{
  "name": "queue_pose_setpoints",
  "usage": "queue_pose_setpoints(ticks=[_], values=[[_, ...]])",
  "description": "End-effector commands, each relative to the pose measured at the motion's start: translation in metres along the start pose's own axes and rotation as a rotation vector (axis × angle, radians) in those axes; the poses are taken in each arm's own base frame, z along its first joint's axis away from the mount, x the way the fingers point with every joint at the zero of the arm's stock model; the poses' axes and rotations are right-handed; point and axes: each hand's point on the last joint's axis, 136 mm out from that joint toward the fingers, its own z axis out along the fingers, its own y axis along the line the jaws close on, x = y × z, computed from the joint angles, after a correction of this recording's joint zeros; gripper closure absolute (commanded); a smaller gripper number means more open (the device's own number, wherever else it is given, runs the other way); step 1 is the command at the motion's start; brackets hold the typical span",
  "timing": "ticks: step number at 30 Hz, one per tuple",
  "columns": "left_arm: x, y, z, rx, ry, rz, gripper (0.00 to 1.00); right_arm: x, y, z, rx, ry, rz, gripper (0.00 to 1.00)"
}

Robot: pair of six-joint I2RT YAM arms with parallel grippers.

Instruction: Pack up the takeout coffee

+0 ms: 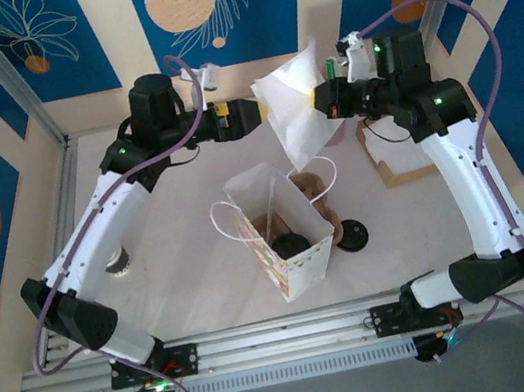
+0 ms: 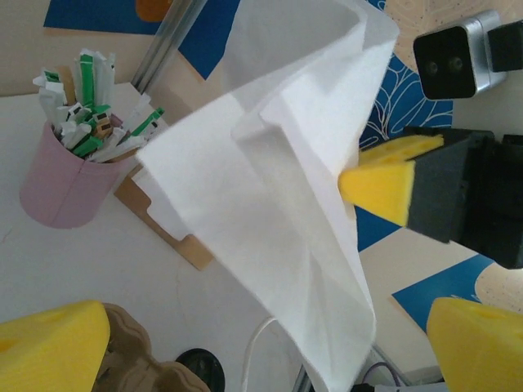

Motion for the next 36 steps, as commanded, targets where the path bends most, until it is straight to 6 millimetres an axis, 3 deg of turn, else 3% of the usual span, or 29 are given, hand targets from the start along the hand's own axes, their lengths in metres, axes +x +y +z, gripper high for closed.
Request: queue_pose_setpoints(ticks=[1, 13, 22, 30, 32, 36], values=[[-0.004, -0.006, -0.009, -0.001, -0.047, -0.002, 0.00, 0.000, 0.046, -0.016, -0.162, 0.003, -0.029, 1.00], [-0.011, -0.019, -0.016, 0.166, -0.106, -0.089, 0.00, 0.030, 0.116, -0.009, -0.453, 0.154, -0.050, 1.00], [-0.017, -0.040, -0.023, 0.339, -0.143, -0.139, 0.00, 0.045, 0.122, 0.010, -0.482, 0.239, -0.018, 1.00], [-0.015, -0.040, -0.023, 0.356, -0.145, -0.157, 0.00, 0.051, 0.124, 0.019, -0.486, 0.270, -0.006, 1.00], [-0.016, -0.042, -0.023, 0.375, -0.149, -0.167, 0.04, 0.051, 0.124, 0.021, -0.483, 0.270, -0.003, 1.00], [-0.016, -0.041, -0.022, 0.394, -0.152, -0.184, 0.38, 0.051, 0.119, 0.024, -0.452, 0.264, 0.008, 1.00]])
